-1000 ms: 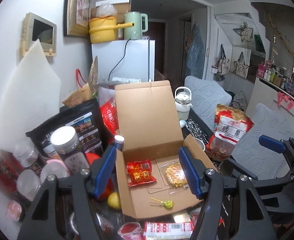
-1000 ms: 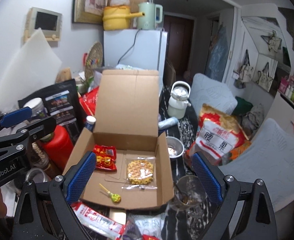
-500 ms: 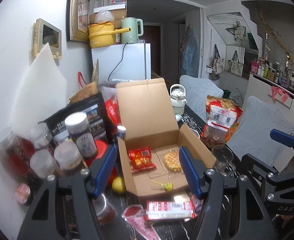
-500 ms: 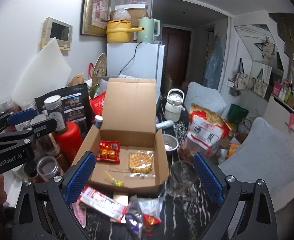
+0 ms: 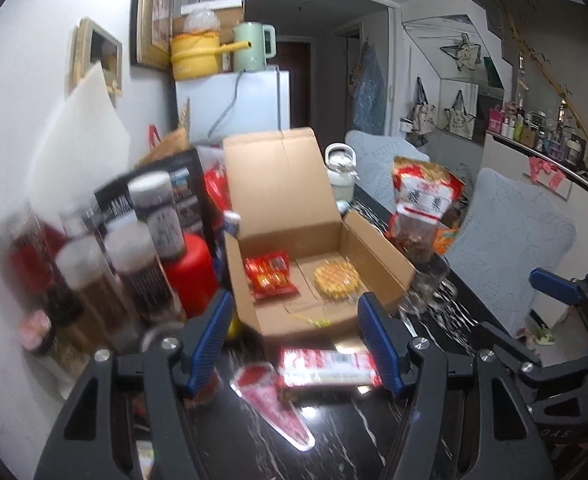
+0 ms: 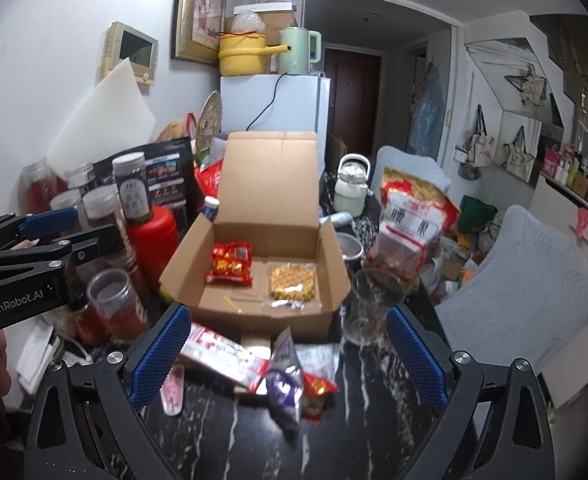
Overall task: Organize snacks
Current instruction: 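Withdraw both tools from the box back over the remaining snacks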
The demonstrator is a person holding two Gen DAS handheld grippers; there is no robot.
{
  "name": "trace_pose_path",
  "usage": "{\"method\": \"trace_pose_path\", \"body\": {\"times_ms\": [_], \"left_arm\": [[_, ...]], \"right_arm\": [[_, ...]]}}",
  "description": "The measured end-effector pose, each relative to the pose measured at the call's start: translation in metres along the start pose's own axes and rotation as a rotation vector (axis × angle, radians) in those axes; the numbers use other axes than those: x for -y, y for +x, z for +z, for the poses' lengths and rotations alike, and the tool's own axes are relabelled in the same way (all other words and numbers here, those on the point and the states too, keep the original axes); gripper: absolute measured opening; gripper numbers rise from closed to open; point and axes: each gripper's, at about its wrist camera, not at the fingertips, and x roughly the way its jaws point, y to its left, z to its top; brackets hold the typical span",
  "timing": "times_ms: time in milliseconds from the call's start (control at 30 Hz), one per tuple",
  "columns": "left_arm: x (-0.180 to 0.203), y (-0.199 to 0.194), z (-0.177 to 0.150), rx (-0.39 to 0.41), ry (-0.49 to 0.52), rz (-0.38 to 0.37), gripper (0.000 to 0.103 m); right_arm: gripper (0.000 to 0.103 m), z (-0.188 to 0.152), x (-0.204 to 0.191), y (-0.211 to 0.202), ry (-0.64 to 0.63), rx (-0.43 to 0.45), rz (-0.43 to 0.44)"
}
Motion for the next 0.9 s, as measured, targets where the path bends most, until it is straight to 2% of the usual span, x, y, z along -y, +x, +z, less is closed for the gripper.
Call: {"method": "trace_pose_path", "body": {"times_ms": [333, 433, 600, 900], "left_arm": [[0.006, 0.008, -0.044, -0.079, -0.011, -0.026, 0.064], [0.003, 0.012, -0.053, -0.095, -0.030, -0.057, 0.064], [0.003, 0.021, -0.073, -0.123, -0.038, -0.043, 0.064], [0.000, 0.044, -0.102, -0.196, -0.051, -0.037, 0.064]], "right_arm": [[0.099, -0.041, -0.014, -0.001, -0.015, -0.040, 0.014], [0.099, -0.053, -0.018, 0.006, -0.016, -0.061, 0.029], [0.099, -0.075, -0.019, 0.019, 0.011, -0.111, 0.067], [0.099, -0.103, -0.018, 0.042, 0.055, -0.174, 0.074]]}}
